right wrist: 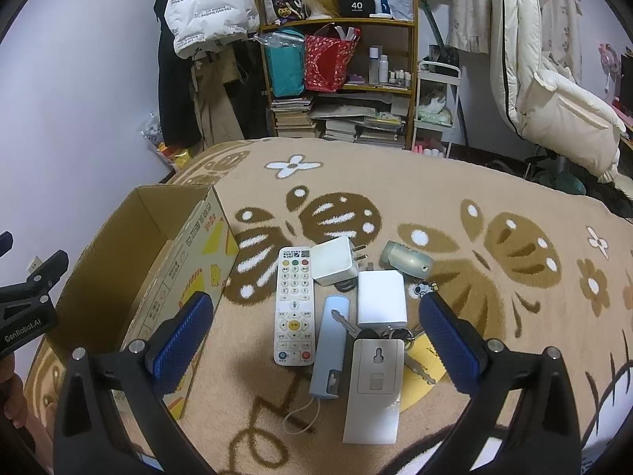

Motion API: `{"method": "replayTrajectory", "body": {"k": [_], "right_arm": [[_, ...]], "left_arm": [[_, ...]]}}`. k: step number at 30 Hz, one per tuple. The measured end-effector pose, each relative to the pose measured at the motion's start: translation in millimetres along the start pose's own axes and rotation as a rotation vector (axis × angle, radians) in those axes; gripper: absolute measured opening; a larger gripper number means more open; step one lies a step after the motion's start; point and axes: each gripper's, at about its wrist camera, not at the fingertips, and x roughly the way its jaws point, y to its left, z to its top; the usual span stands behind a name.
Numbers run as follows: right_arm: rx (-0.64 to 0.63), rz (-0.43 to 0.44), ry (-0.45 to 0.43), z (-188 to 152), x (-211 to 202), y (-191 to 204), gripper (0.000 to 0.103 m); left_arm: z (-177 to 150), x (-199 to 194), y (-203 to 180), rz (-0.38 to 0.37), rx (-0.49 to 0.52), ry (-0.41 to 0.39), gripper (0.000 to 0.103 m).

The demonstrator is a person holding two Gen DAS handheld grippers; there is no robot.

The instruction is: Organize rigid objects

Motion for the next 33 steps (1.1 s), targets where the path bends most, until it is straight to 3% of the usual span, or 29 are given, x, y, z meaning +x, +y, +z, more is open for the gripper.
{"method": "replayTrajectory", "body": {"k": [33], "right_arm": [[-0.023, -0.004, 0.002, 0.4, 9.0, 1.5, 0.103]], "left_arm": [[-0.2, 5.2, -2.7, 0.005, 0.029, 0.014, 0.103]]}}
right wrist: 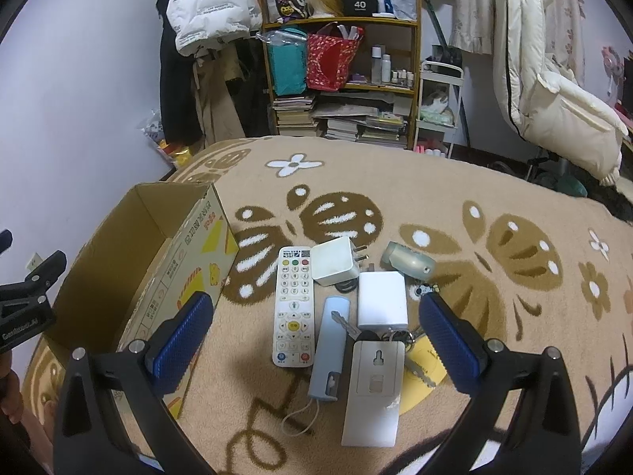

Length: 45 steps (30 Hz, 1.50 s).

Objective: Organize rigid objects
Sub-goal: 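Clamp the box wall with the left tool while the right tool grasps the white remote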

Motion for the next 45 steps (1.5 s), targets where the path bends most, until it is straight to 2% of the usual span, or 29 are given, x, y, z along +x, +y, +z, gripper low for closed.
{"method": "replayTrajectory", "body": {"k": [3, 6, 12, 14, 18, 22, 24, 26, 29, 33, 35, 39, 42, 44, 45], "right_arm": [[0.005, -0.01, -0.005, 5, 2, -1, 0.103], [0.005, 0.023, 0.008, 10, 8, 0, 0.103], [-0.077, 0.044, 0.066, 10, 34, 18, 0.103], [-0.108, 0.05, 0.085, 9, 43, 25, 0.103], [-0.142, 0.054, 0.102, 9, 58, 32, 0.103], [-0.147, 0.075, 0.12, 8, 78, 32, 0.103], [-0.143, 0.097, 0.139, 8, 88, 32, 0.098], [-0.136, 0.107, 0.169, 6, 100, 31, 0.086], [-0.116, 0.108, 0.211, 2, 115, 27, 0.076], [-0.054, 0.157, 0.262, -3, 130, 17, 0.067], [-0.05, 0.157, 0.264, -4, 134, 17, 0.067], [-0.076, 0.173, 0.274, -7, 142, 24, 0.065], [-0.09, 0.14, 0.272, -8, 147, 26, 0.061], [-0.073, 0.135, 0.278, -9, 151, 23, 0.06], [-0.066, 0.122, 0.285, -10, 153, 21, 0.058]], "left_arm": [[2, 4, 2, -0.004, 0.001, 0.021, 0.103], [6, 15, 6, -0.059, -0.016, 0.067, 0.103], [15, 47, 19, -0.11, -0.057, 0.17, 0.103], [15, 61, 23, -0.106, -0.061, 0.208, 0.103], [20, 70, 30, -0.054, -0.065, 0.199, 0.103], [20, 83, 29, -0.052, -0.036, 0.246, 0.103], [17, 90, 30, -0.05, -0.032, 0.275, 0.103], [15, 97, 29, -0.061, -0.033, 0.301, 0.103], [12, 107, 28, -0.03, -0.021, 0.336, 0.103], [7, 118, 28, -0.03, -0.025, 0.388, 0.102], [3, 124, 25, -0.05, -0.023, 0.425, 0.09], [-3, 131, 13, -0.088, 0.017, 0.467, 0.077], [-6, 136, 9, -0.118, 0.024, 0.49, 0.066], [-7, 137, 9, -0.154, 0.004, 0.507, 0.051], [-8, 139, 9, -0.18, -0.008, 0.526, 0.048]]}}
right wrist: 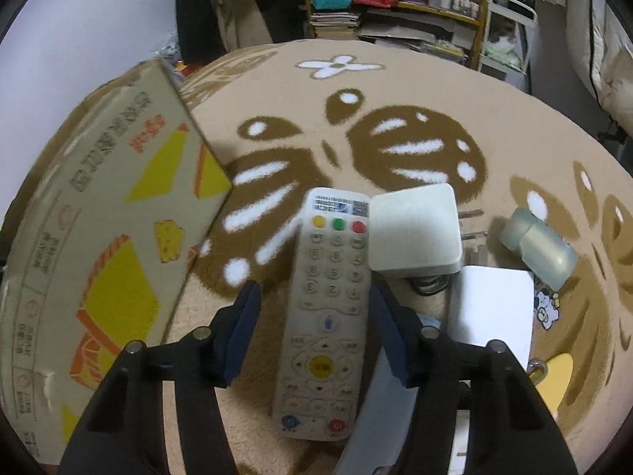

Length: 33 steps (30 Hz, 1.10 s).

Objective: Organize rigid objects
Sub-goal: 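Clamp the box wall with the left tool while the right tool grasps the white remote, then carry the white remote into the box and open the right tool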

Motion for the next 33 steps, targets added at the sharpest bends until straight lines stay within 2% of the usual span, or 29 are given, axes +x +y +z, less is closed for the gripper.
{"method": "replayTrajectory", "body": {"k": [1, 5, 11, 12, 14, 20, 24, 33], "right_arm": [[0.005, -0.004, 0.002, 0, 0, -2, 0.055], [0.011, 0.004, 0.012, 1, 3, -3, 0.056], [0.015, 0.005, 0.046, 4, 18, 0, 0.055], [0.015, 0.001, 0.047, 4, 18, 0, 0.055], [0.018, -0.016, 0.048, 3, 17, 0, 0.045], [-0.005, -0.033, 0.033, 2, 11, 7, 0.044], [-0.008, -0.006, -0.004, 0, -5, 16, 0.043], [0.004, 0.049, -0.165, 18, -61, 37, 0.043]], "left_arm": [[0, 2, 0, -0.018, -0.003, 0.014, 0.043], [-1, 1, -2, -0.036, 0.001, 0.02, 0.03], [-5, -1, -12, -0.028, 0.035, 0.01, 0.019], [-5, -1, -12, -0.025, 0.037, 0.01, 0.019], [-5, -1, -13, -0.023, 0.036, 0.009, 0.019], [-6, -3, -15, -0.007, 0.045, 0.001, 0.018], [-8, -6, -18, -0.004, 0.041, -0.004, 0.018], [-10, -8, -22, 0.022, 0.056, -0.012, 0.018]]}}
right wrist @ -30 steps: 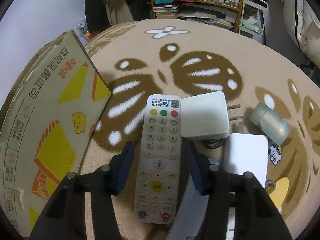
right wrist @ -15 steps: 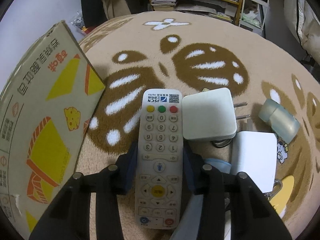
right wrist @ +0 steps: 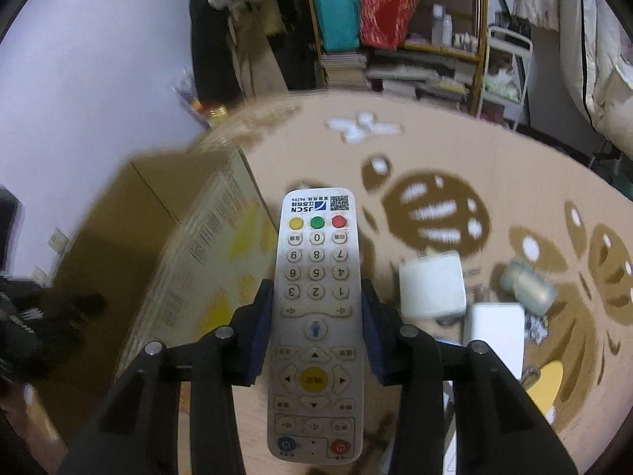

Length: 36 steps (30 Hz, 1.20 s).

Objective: Organize rigid objects
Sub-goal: 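Carry the white remote into the box and open the right tool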

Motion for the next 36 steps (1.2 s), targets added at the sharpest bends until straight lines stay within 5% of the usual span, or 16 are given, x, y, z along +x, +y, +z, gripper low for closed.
{"method": "replayTrajectory", "body": {"k": [8, 17, 31, 33, 36], "right_arm": [[-0.05, 0.129, -0.167, 27, -51, 39, 0.043], [-0.103, 0.205, -0.13, 16, -46, 79, 0.043], [-0.106, 0.248, -0.098, 5, -36, 80, 0.044], [-0.112, 0.245, -0.113, 6, -42, 81, 0.048], [-0.113, 0.2, -0.136, 9, -48, 79, 0.072]], "left_arm": [[1, 0, 0, 0.016, 0.008, 0.001, 0.019], [-1, 0, -1, 0.009, 0.003, -0.003, 0.019], [0, 0, -3, 0.028, 0.018, -0.008, 0.019], [0, -1, -6, 0.029, 0.018, -0.011, 0.019], [-1, -2, -7, 0.031, 0.017, -0.016, 0.019]]}}
